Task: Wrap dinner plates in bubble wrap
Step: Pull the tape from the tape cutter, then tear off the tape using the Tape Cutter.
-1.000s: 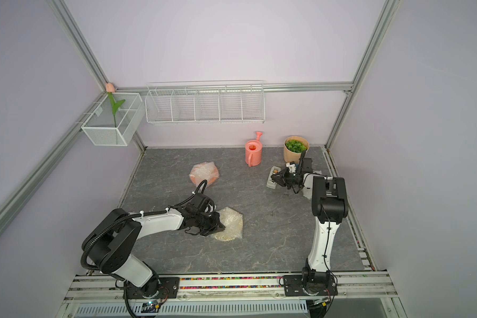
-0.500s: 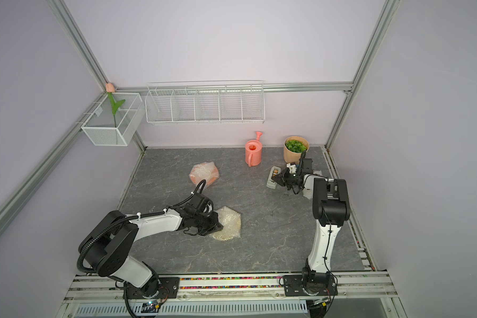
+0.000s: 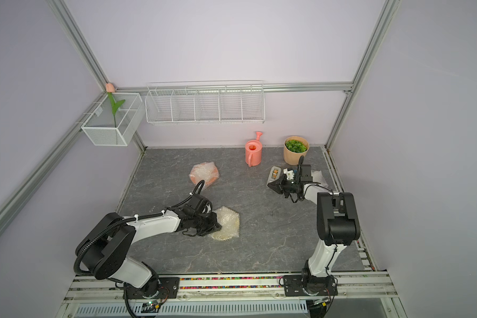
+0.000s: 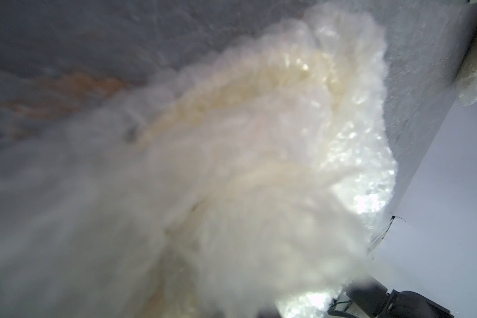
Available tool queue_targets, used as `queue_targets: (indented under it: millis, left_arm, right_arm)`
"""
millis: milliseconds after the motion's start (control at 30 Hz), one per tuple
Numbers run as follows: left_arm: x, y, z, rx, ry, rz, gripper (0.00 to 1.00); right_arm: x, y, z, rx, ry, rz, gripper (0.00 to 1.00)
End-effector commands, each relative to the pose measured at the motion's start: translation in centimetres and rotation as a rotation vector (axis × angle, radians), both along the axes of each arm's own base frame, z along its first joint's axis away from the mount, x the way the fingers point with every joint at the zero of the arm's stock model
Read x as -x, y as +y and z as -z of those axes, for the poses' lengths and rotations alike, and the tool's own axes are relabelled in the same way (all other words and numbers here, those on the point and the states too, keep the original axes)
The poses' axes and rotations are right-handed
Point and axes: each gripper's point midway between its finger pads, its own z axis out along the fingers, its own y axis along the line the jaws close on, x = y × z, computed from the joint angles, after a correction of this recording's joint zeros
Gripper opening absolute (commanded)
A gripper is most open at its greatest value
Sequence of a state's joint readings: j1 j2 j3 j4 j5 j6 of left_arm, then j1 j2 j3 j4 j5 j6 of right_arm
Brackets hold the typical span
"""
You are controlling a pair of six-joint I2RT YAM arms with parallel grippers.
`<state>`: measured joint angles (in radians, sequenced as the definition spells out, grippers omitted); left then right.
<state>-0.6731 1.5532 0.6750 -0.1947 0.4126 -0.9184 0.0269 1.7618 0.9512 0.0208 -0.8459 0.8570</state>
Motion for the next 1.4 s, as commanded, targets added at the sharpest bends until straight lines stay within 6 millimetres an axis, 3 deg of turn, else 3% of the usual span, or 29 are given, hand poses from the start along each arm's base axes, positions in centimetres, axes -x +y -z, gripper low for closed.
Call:
queue_targets:
  millis: [0,267,633,700,800,933,1067,1200,1367]
  left_arm:
    - [3.4,6.0,5.0,-0.271,0.135,-0.054,0.00]
    - [3.6,6.1,5.3,-0.274,0.145,-0.053,0.00]
    - [3.9,6.2,5.9,-0.281,0.159,-0.052,0.00]
    - [3.9,6.2,6.0,-0.280,0.161,-0.051,0.00]
    - [3.9,6.1,6.1,-0.281,0.165,-0.049,0.00]
    - [3.9,6.2,6.2,-0.285,0.169,-0.049,0.00]
    - [3.9,6.1,6.3,-0.283,0.171,-0.047,0.00]
    - [3.8,6.0,6.2,-0.280,0.170,-0.044,0.00]
    - [3.9,6.0,6.2,-0.281,0.170,-0.042,0.00]
  right_arm:
    - [2.7,1.3,0.0,-0.022,0.026,-0.036,0.07]
    - [7.6,3.0,3.2,-0.023,0.094,-0.067,0.07]
    - [10.4,3.6,7.9,-0.007,0.192,-0.090,0.07]
    - [10.8,3.6,8.2,-0.003,0.204,-0.095,0.07]
    - [12.2,4.0,8.1,0.002,0.224,-0.110,0.17]
    - [13.4,3.9,5.9,0.004,0.195,-0.128,0.28]
    - [11.8,1.5,3.7,0.110,0.113,-0.110,0.45]
    - [7.1,-1.1,2.5,0.127,0.018,-0.055,0.55]
    - [1.1,-1.3,3.0,0.091,-0.044,-0.061,0.59]
